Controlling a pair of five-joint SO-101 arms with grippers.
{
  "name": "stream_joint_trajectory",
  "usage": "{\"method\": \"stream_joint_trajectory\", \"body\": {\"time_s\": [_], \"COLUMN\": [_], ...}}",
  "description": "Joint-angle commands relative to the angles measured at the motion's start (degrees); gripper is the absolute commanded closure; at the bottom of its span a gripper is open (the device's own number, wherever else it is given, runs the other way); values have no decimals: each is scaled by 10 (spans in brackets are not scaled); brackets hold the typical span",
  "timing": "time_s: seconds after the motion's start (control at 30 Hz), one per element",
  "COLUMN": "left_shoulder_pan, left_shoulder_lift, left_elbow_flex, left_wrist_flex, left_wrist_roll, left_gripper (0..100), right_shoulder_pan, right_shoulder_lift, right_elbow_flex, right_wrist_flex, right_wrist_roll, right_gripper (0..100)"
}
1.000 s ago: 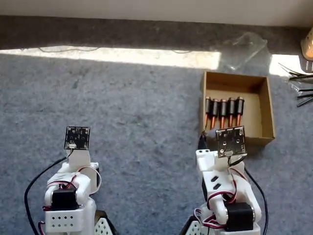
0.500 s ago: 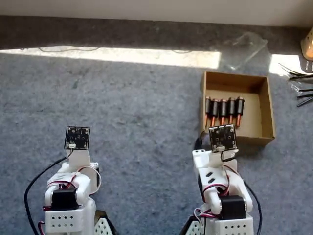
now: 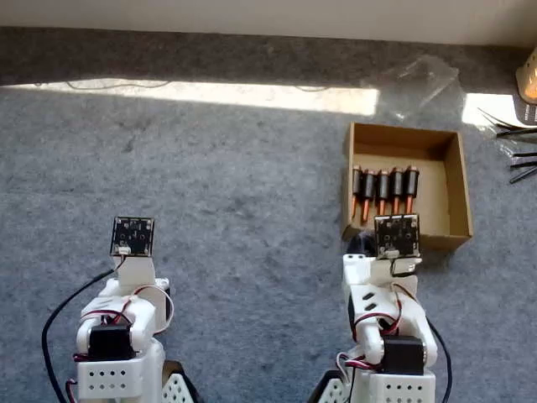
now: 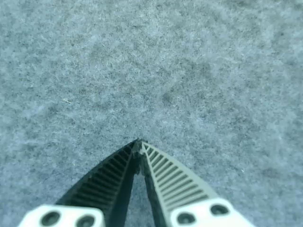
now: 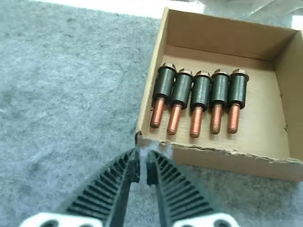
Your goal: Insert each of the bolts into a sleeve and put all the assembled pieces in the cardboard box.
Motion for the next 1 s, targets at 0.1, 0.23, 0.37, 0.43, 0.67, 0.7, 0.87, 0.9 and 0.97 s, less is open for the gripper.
{"method": "stream_joint_trajectory", "body": {"time_s": [0.1,0.23,0.37,0.43,0.67,0.7,0.87,0.9,0.97], "left_shoulder_pan": [-2,-2,-2,-2,-2,-2,-2,-2,-2], "left_shoulder_lift": [-1,-1,-1,-1,-1,-1,-1,-1,-1], "left_elbow_flex": [13,13,13,13,13,13,13,13,13], "left_wrist_flex": [4,4,4,4,4,4,4,4,4], "left_wrist_roll": [4,4,4,4,5,5,5,5,5], "left_gripper": [993,993,993,993,993,993,993,993,993], "right_shoulder_pan": [7,7,7,7,8,8,9,9,10], "right_shoulder_lift": [-2,-2,-2,-2,-1,-1,-1,-1,-1], "right_elbow_flex": [41,57,84,95,109,109,109,109,109], "right_wrist_flex": [-16,-16,-16,-16,11,18,73,88,111], "right_wrist_roll": [1,1,1,1,1,1,1,1,1], "right_gripper": [993,993,993,993,993,993,993,993,993]}}
